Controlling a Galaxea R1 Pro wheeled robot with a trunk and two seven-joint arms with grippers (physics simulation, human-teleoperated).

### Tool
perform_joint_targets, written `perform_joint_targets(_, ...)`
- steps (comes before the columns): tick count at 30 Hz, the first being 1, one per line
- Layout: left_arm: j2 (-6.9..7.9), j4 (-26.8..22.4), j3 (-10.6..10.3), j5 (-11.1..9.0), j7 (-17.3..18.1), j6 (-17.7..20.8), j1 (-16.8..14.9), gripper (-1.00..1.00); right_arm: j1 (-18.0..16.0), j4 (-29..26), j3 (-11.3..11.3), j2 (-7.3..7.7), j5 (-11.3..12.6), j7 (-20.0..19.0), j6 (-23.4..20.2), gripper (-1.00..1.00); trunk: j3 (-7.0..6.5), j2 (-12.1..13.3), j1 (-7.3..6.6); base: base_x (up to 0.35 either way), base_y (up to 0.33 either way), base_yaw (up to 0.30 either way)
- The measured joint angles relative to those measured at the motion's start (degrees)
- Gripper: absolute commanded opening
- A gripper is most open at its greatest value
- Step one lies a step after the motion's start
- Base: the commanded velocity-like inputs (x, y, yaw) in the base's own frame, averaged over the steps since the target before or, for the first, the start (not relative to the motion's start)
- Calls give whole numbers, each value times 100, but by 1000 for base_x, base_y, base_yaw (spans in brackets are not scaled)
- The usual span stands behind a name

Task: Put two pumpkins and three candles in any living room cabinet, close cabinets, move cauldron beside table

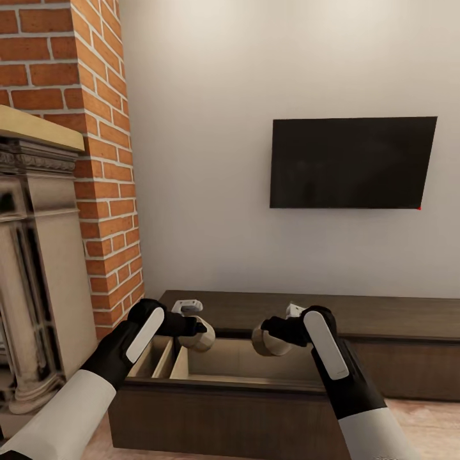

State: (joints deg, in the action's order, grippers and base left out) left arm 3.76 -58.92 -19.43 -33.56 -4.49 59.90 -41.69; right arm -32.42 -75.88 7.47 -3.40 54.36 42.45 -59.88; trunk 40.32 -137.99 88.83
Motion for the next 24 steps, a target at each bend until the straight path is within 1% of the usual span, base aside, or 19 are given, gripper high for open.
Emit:
perform_joint_targets(3,-4,58,0,5,-2,0,0,-100,-83,359,-6,-1,-4,-1,-1,-100,0,0,0,0,0,0)
perform_joint_targets(4,-15,152,-1,0,-2,0,-3,-100,-153,513,-8,-3,3,0,-1,-100,0,0,0,0,0,0)
perform_joint_targets(6,-46,299,1,6,-2,0,-15,-100,-205,622,-5,-10,-2,1,-1,-100,0,0,0,0,0,0)
perform_joint_targets(8,-127,565,2,0,-2,0,-38,-100,-249,728,-1,-51,-3,19,1,-100,0,0,0,0,0,0)
perform_joint_targets(10,-244,805,0,-16,-2,0,-51,-100,-278,825,-3,-111,-38,144,-1,-100,0,0,0,0,0,0)
perform_joint_targets(11,-278,867,-1,-17,-2,-1,-59,-100,-288,855,-3,-129,-56,206,16,-100,0,0,0,0,0,0)
perform_joint_targets(13,-302,910,-2,19,-3,0,-64,-100,-294,878,0,-144,-48,250,77,-100,0,0,0,0,0,0)
perform_joint_targets(19,-345,969,-11,21,-2,-3,-85,-100,-319,1132,13,-161,-78,312,317,-100,0,0,0,0,0,0)
perform_joint_targets(21,-356,972,-15,31,-13,-4,-87,-100,-373,1284,73,-161,-89,315,440,-100,0,0,0,0,0,0)
perform_joint_targets(24,-363,974,-16,42,-30,-4,-89,-100,-440,1526,282,-162,-92,316,679,-100,0,0,0,0,0,0)
